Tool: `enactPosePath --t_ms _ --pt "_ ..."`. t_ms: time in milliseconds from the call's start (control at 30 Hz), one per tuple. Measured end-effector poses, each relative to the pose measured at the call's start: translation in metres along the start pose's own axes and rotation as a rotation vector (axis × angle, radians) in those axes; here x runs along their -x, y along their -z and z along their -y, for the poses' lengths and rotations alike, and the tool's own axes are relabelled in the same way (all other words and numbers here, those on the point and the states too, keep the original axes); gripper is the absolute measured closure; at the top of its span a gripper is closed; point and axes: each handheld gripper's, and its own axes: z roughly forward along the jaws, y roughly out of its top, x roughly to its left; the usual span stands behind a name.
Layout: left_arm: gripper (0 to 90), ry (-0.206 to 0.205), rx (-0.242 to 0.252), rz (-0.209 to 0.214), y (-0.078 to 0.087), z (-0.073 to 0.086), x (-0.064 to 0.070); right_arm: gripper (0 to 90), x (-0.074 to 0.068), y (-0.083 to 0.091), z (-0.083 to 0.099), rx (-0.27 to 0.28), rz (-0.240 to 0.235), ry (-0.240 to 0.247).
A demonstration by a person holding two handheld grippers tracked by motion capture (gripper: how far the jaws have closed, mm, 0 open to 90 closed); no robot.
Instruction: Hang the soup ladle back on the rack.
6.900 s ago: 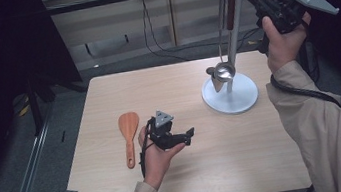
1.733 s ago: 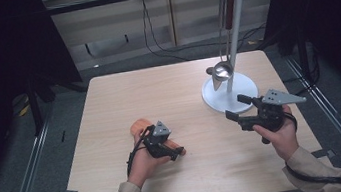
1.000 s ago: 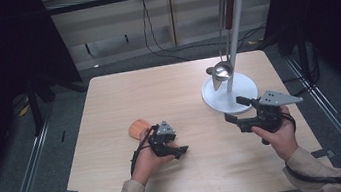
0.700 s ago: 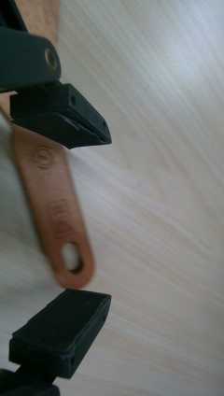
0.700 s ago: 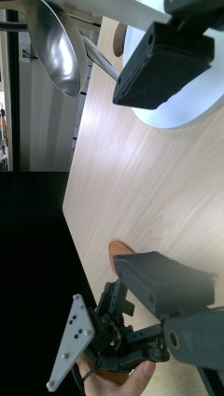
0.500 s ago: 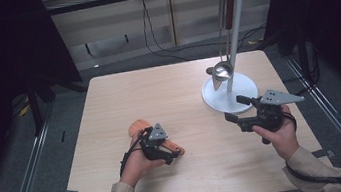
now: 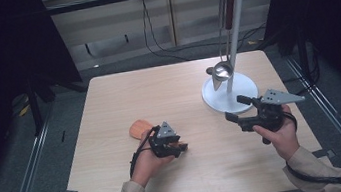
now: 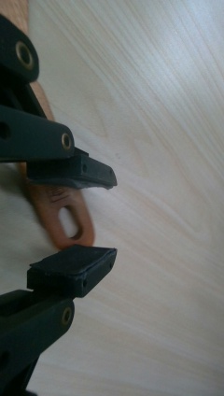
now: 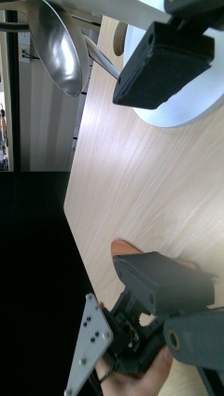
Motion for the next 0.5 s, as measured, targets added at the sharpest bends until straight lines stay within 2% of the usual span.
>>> enactPosePath --t_ms 33,67,133,167,200,233,300,367,400,467,500 --pt "57.6 0.054 0.004 0.018 -0.003 -0.001 -0.003 19.1 0.0 0.0 0.0 -0.001 -0.003 0.003" --pt "54.0 0.074 0.003 0.024 -0.005 -0.001 -0.004 19.1 0.001 0.001 0.0 0.003 -0.002 0.003" --pt "51.0 0.062 -0.011 0.012 -0.005 -0.004 -0.006 19.1 0.001 0.002 -0.001 0.004 -0.001 -0.007" --pt "49.8 0.058 -0.011 0.022 -0.003 -0.006 -0.007 19.0 0.002 0.003 -0.001 0.008 -0.002 -0.005" --pt "46.0 0.064 0.021 0.038 0.0 -0.007 -0.007 19.1 0.002 0.003 -0.001 0.012 0.001 -0.007" --pt "45.6 0.055 0.027 0.041 0.007 -0.009 -0.009 19.1 0.003 0.004 -0.001 0.009 -0.001 -0.013" --pt "52.2 0.048 0.029 0.025 0.019 -0.009 -0.012 19.0 0.004 0.004 -0.001 0.005 0.001 -0.012" --pt "64.0 0.042 -0.01 0.012 0.032 -0.003 -0.013 18.9 0.004 0.004 -0.001 0.008 0.0 -0.015" --pt "71.6 0.038 -0.044 0.01 0.035 0.002 -0.012 18.9 0.004 0.004 -0.001 0.003 0.0 -0.014" --pt "78.7 -0.011 -0.091 0.024 0.035 0.01 -0.008 18.9 0.003 0.004 -0.001 0.01 0.0 -0.013" --pt "80.0 -0.027 -0.092 0.024 0.033 0.013 -0.007 18.9 0.002 0.003 -0.002 0.012 -0.001 -0.011"
